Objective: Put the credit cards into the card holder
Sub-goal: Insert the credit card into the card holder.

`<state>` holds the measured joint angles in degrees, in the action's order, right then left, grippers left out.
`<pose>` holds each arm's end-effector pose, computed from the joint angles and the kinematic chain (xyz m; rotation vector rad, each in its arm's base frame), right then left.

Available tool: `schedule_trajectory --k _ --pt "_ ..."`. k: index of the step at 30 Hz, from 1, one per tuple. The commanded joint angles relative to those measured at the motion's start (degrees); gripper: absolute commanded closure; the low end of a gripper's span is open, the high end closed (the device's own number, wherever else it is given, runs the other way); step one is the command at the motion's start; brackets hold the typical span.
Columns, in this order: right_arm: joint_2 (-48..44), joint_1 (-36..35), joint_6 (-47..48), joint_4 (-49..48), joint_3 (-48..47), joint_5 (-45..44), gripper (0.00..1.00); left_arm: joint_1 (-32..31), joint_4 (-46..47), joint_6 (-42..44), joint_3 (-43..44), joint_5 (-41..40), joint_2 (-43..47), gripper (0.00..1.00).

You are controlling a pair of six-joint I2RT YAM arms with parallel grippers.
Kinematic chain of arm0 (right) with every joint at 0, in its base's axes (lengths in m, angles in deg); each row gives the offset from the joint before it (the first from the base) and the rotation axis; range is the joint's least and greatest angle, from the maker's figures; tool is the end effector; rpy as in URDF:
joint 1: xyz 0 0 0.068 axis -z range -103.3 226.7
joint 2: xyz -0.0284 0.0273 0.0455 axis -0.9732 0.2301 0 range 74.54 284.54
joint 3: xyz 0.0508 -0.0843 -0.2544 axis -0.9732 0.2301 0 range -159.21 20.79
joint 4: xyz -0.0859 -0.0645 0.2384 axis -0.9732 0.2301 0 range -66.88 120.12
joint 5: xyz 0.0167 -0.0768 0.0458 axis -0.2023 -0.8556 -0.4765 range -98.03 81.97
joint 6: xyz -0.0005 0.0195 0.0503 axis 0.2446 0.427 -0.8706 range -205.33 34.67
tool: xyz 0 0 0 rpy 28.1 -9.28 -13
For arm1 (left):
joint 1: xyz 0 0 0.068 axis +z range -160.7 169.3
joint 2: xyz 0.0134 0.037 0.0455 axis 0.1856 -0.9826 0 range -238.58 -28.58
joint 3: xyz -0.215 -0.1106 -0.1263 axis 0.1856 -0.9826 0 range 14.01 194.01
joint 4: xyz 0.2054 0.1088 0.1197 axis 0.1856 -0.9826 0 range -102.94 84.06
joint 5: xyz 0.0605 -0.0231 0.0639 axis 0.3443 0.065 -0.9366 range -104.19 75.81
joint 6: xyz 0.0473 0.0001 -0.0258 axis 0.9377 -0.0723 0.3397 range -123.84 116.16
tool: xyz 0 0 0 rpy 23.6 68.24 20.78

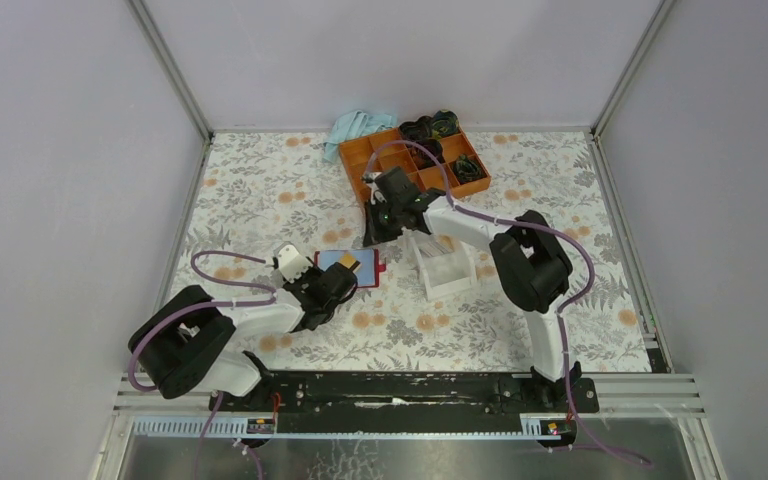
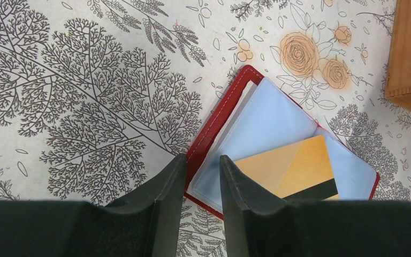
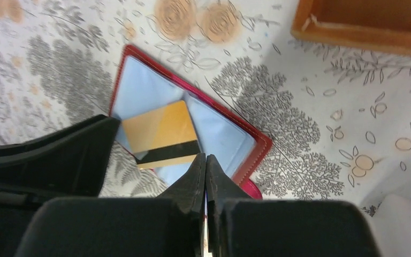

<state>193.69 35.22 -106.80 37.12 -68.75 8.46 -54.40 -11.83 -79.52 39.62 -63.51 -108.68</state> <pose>0.3452 0.3185 0.2005 -0.5777 2.3954 0.8544 0.1732 -0.1283 0.1245 -0.8460 2.0018 0.0074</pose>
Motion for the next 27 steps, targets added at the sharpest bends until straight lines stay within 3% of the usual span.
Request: schedule_trajectory --k 1,8,27 --pt "-3.1 -2.4 1.5 -1.0 3.9 -4.0 1.00 0.2 -0.8 -0.4 0.3 1.8 -0.9 0.63" --pt "-4.3 -4.9 0.7 -3.4 8.8 -4.8 1.00 0.3 -1.1 -0.4 0.3 1.8 -0.9 0.63" --pt "-1.4 -6.2 1.1 -0.9 4.2 -5.6 1.00 0.3 -1.2 -0.4 0.5 1.6 -1.0 0.63"
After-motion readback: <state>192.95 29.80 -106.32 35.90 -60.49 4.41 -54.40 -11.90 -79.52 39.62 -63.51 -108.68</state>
